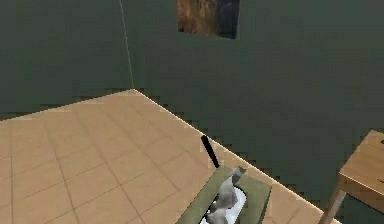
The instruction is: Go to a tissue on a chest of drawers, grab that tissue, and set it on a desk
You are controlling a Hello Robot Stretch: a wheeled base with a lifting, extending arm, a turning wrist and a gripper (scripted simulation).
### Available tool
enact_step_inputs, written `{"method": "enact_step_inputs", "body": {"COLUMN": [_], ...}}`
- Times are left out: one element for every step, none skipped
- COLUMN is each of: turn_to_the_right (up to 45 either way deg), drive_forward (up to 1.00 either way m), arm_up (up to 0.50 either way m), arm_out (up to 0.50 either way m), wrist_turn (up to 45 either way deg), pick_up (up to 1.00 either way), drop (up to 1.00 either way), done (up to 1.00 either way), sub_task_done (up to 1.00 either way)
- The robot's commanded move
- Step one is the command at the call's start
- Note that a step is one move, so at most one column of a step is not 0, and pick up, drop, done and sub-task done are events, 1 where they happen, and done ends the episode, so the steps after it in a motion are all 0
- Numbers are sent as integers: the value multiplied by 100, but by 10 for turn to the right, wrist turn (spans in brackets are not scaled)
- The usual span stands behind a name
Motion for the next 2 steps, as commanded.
{"method": "enact_step_inputs", "body": {"turn_to_the_right": [0, 330], "drive_forward": [20, 0], "arm_up": [0, 0], "arm_out": [0, 0], "wrist_turn": [0, 0], "pick_up": [0, 0], "drop": [0, 0], "done": [0, 0], "sub_task_done": [0, 0]}}
